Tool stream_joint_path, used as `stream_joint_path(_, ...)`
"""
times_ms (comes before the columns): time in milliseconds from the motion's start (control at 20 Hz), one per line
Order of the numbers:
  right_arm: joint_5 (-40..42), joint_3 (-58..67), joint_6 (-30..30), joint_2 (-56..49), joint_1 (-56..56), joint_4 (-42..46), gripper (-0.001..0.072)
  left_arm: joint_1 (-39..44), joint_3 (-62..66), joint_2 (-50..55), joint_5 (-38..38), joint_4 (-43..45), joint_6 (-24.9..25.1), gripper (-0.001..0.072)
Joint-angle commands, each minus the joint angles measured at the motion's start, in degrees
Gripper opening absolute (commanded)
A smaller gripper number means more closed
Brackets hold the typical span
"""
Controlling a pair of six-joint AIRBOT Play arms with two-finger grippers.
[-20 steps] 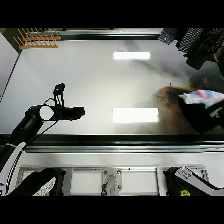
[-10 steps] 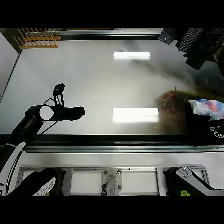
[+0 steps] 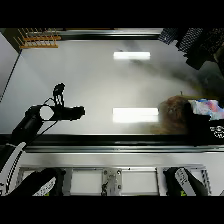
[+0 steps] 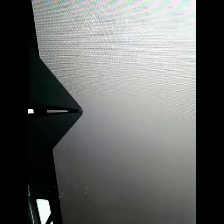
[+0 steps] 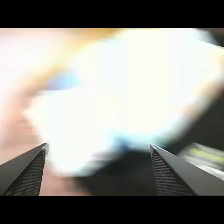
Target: Fold the clothes and pants, and hang the long-sleeved shirts on hangers.
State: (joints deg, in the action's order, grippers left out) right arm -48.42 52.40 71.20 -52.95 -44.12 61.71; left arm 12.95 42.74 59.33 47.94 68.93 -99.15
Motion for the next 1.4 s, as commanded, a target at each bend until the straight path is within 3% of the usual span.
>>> stream_joint_path(0, -3.23, 0.31, -9.05, 2.19, 16.02, -18.69, 0.0695, 0.04, -0.02, -0.04, -0.5, 0.02, 0.11, 0.001)
stream_joint_path(300, -3.5, 0.28, -9.11, 0.2, 42.99, -18.88, 0.0695, 0.04, -0.02, -0.04, -0.59, 0.09, 0.13, 0.001)
stream_joint_path(600, -3.5, 0.28, -9.11, -2.73, 53.16, -18.88, 0.0681, 0.04, -0.02, -0.04, -0.59, 0.04, 0.11, 0.001)
stream_joint_path(650, -3.52, 0.28, -9.09, -3.17, 53.22, -18.91, 0.0564, 0.04, -0.02, -0.04, -0.59, 0.04, 0.11, 0.001)
stream_joint_path(750, -3.5, 0.28, -9.07, -3.58, 53.16, -18.91, 0.008, 0.04, -0.02, -0.04, -0.59, 0.07, 0.11, 0.001)
stream_joint_path(800, -3.48, 0.28, -9.07, -3.65, 53.13, -18.91, 0.0018, 0.04, -0.02, -0.04, -0.59, 0.07, 0.11, 0.001)
stream_joint_path(1350, -3.5, 0.28, -9.07, -3.67, 53.13, -18.91, 0.0018, 0.04, -0.02, -0.04, -0.59, 0.07, 0.11, 0.001)
